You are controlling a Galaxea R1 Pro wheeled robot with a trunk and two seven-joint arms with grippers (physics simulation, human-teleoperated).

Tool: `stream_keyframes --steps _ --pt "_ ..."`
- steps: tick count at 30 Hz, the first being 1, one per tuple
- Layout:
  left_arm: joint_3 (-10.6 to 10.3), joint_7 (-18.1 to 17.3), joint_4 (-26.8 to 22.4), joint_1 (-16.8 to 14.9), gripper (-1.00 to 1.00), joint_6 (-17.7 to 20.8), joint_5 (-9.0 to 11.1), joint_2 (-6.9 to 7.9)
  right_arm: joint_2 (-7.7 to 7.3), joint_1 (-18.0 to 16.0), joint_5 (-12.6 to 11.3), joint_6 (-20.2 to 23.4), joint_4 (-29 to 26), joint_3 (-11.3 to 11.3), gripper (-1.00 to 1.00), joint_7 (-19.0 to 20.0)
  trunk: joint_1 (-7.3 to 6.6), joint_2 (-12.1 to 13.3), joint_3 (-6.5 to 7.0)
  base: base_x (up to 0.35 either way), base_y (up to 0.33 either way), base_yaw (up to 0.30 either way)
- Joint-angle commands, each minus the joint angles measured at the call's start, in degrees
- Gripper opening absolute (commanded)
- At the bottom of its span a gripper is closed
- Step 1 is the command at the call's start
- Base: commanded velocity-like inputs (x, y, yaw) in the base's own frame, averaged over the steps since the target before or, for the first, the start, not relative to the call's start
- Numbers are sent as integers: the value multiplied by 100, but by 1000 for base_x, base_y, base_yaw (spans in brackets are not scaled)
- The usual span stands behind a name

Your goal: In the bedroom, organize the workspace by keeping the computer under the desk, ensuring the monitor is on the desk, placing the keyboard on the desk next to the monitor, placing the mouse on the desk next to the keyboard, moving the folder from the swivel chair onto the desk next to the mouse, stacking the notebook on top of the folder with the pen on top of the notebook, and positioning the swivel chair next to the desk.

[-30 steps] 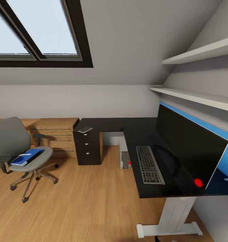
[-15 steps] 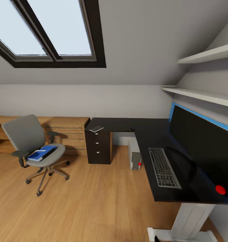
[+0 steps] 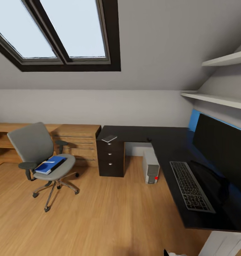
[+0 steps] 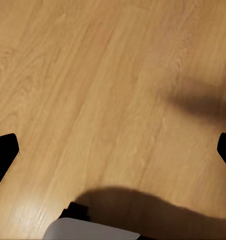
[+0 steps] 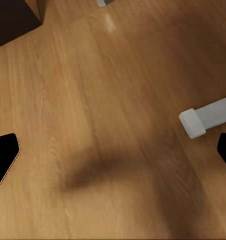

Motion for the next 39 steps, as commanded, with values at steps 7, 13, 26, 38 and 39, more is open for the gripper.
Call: stream_keyframes --steps 7,13,26,38,39 --pt "2 -4 0 1 100 -1 61 -2 -22 -5 -34 -17 9 -43 100 49 4 -4 -6 274 151 0" --pt "2 -4 2 1 100 -6 57 -2 -45 -5 -20 -189 5 -35 100 -59 4 -4 -6 272 7 0" --pt "2 -4 1 1 100 -64 56 -2 -47 78 1291 -1249 4 51 100 -790 4 -4 -6 233 34 0" --pt "7 -4 0 1 100 -319 56 -2 -16 668 2231 -2305 28 65 100 -894 4 -4 -6 224 16 0" --pt "7 -4 1 1 100 -320 56 -2 -14 679 2235 -2322 29 65 100 -893 4 -4 -6 243 1 0"
